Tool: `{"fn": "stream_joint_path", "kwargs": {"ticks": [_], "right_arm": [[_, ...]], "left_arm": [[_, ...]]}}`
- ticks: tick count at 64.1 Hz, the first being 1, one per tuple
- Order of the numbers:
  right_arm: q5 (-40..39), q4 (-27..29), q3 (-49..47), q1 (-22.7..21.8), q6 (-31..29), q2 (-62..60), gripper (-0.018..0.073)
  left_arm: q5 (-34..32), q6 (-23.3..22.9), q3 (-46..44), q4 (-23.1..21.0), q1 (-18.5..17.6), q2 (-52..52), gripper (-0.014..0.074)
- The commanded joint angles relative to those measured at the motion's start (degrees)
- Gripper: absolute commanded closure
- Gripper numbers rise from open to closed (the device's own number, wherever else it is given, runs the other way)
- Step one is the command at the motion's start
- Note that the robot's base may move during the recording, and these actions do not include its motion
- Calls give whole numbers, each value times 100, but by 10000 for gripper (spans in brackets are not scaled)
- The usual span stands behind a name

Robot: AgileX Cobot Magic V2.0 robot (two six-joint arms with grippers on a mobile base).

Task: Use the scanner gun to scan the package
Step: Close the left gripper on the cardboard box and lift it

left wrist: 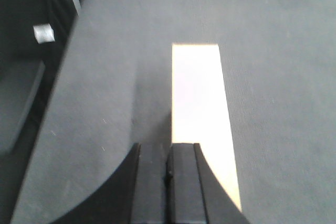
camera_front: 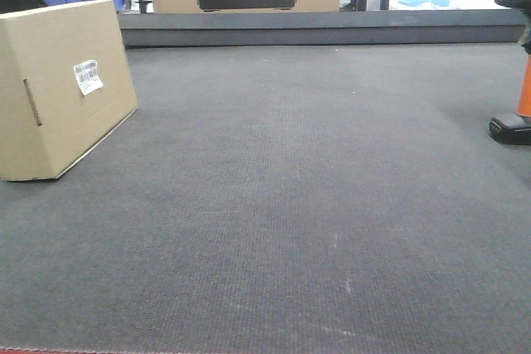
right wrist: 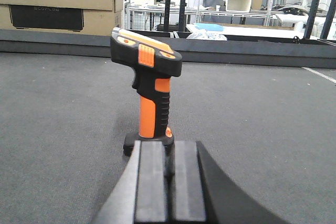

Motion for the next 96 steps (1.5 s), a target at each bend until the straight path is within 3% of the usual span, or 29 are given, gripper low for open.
{"fn": "stream_joint_path", "kwargs": {"ticks": [1,10,19,23,34,42,46,56,67,86,90,96], "right_arm": [[-117,-18,-4,-1,-14,-19,721],[-117,-18,-4,-1,-14,-19,721],[-117,-18,-4,-1,-14,-19,721],[-117,-18,-4,-1,-14,-19,721],[-117,-18,-4,-1,-14,-19,721],[-117,-18,-4,-1,-14,-19,721],[-117,-18,-4,-1,-14,-19,721],[-117,-18,-4,-1,-14,-19,721],[-117,-18,-4,-1,-14,-19,721],[-117,-18,-4,-1,-14,-19,721],[-117,-18,-4,-1,-14,-19,721],[-117,-18,-4,-1,-14,-19,721]], "left_arm": [[708,-46,-605,-79,-38,462,707],[1605,-46,-1373,-173,-38,1200,707],[1840,-319,-1715,-197,-38,1589,673],[1816,-330,-1765,-197,-63,1665,587],[1803,-332,-1765,27,-407,1777,230],[1696,-733,-1765,405,-533,1792,137],[1749,-955,-1765,576,-533,1829,122],[2005,-956,-1752,663,-533,1919,97],[2129,-900,-1752,357,-533,2029,99],[2380,-784,-1752,286,-533,2328,99],[2383,-775,-1752,286,-533,2377,117],[2432,-770,-1752,286,-533,2403,223]]}}
